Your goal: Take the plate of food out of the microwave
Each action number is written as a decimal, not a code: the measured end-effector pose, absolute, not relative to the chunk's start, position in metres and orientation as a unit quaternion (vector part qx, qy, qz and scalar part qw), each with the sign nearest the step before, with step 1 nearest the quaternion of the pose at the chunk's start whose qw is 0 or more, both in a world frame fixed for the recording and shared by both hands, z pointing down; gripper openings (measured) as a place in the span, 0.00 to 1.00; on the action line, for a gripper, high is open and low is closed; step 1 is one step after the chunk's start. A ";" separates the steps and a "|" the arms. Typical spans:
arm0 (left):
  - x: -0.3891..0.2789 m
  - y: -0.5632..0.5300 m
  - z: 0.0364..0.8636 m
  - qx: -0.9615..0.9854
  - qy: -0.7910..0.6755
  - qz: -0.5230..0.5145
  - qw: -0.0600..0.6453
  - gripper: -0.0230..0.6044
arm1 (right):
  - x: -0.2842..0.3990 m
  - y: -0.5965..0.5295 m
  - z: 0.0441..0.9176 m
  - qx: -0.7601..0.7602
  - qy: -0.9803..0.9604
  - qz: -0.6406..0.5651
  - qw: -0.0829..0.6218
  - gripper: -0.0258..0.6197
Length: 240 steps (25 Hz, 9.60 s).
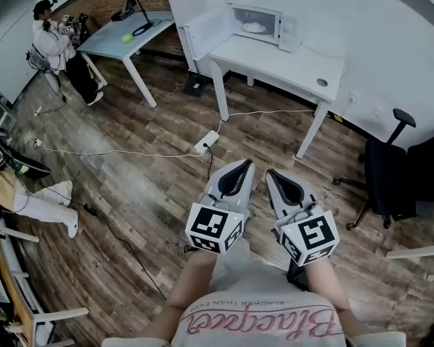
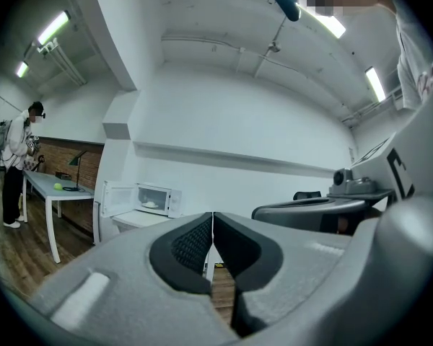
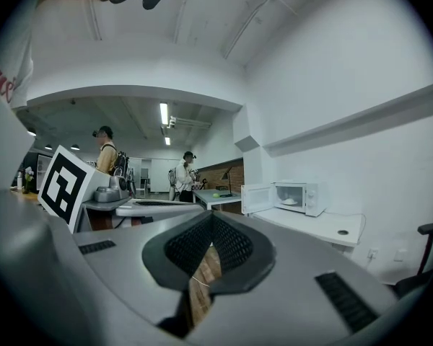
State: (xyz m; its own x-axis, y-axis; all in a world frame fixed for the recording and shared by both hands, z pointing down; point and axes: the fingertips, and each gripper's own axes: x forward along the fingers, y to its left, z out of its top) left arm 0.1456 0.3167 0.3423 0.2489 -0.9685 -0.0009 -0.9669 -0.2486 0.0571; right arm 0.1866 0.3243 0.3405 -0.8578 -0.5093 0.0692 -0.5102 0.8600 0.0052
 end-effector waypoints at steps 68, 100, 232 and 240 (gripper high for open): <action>-0.005 0.066 0.344 0.827 -0.561 -0.013 0.010 0.05 | 0.035 0.067 0.355 0.311 -0.944 0.086 0.067 0.06; -0.023 -0.149 0.337 0.796 -0.605 0.012 0.010 0.05 | 0.012 -0.136 0.336 0.245 -0.965 0.092 0.025 0.06; -0.240 -0.490 0.401 0.887 -0.458 0.006 0.057 0.05 | -0.175 -0.529 0.476 0.532 -0.746 0.387 -0.100 0.30; -0.243 -0.500 0.410 0.880 -0.471 0.015 0.062 0.05 | -0.173 -0.564 0.513 0.548 -0.716 0.425 -0.081 0.32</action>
State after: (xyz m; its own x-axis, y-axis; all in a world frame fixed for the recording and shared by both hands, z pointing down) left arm -0.2431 -0.5004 0.4098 0.5563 -0.8266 0.0856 -0.8304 -0.5490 0.0951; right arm -0.1726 -0.5639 0.5133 -0.3871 -0.8533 0.3494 -0.7161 0.0396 -0.6968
